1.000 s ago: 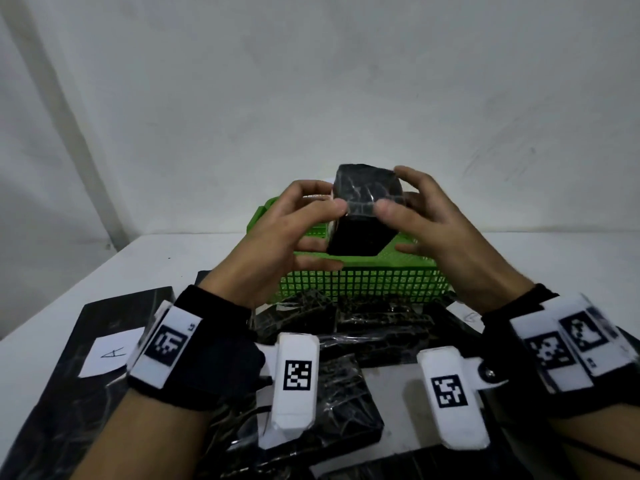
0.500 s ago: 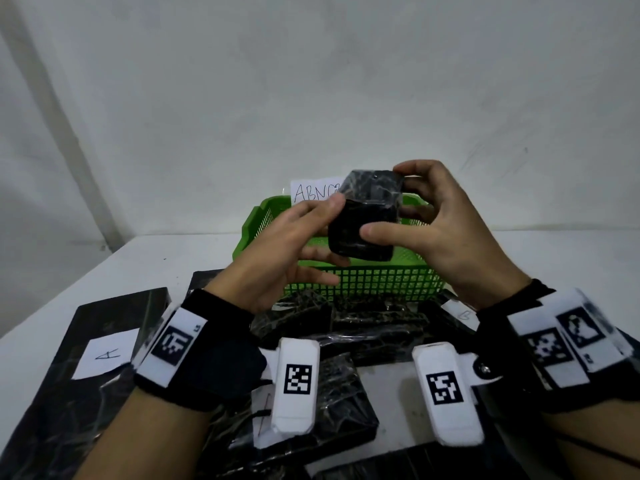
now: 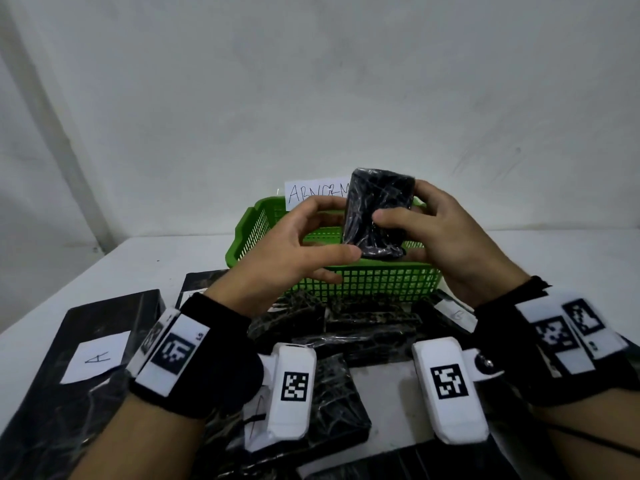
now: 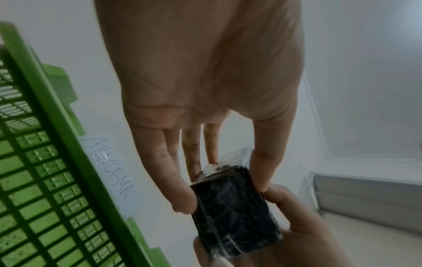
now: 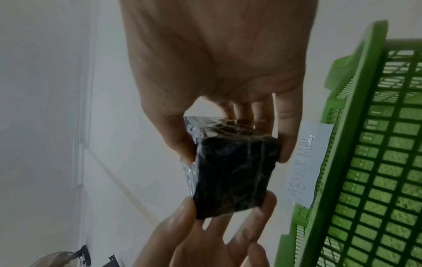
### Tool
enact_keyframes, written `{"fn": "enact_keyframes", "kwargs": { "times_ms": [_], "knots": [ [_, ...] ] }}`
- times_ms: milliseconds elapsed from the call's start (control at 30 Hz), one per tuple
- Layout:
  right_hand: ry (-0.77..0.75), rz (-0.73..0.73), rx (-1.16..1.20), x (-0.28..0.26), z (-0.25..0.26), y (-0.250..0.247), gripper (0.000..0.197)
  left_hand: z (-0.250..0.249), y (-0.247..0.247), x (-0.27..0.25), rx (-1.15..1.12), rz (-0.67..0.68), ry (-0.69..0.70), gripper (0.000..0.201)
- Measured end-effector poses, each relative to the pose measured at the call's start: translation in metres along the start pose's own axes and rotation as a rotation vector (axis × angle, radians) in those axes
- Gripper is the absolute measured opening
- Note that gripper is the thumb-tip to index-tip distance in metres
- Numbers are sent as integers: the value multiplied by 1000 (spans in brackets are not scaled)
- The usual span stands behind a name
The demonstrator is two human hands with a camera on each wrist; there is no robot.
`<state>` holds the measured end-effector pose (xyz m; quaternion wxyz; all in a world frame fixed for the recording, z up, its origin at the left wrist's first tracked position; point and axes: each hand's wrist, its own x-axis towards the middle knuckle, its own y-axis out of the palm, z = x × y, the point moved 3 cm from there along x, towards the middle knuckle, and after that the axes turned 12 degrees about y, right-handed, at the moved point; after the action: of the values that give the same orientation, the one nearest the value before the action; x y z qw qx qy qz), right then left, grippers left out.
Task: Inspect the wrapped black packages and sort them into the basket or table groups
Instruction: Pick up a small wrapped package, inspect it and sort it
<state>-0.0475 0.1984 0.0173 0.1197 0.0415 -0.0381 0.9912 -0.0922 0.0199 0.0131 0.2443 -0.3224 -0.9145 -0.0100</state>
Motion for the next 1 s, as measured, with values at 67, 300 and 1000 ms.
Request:
{"fn": "enact_keyframes", "kwargs": {
  "times_ms": [67, 300, 1000],
  "knots": [
    [-58, -80, -17, 2, -1, 1, 50, -2, 1, 0, 12, 18, 20, 64],
    [-140, -278, -157, 3, -8, 3, 66, 0, 9, 0, 128, 70, 43, 52],
    [57, 85, 179, -6, 3, 1, 55, -10, -2, 1, 309, -21, 155, 52]
  ]
}}
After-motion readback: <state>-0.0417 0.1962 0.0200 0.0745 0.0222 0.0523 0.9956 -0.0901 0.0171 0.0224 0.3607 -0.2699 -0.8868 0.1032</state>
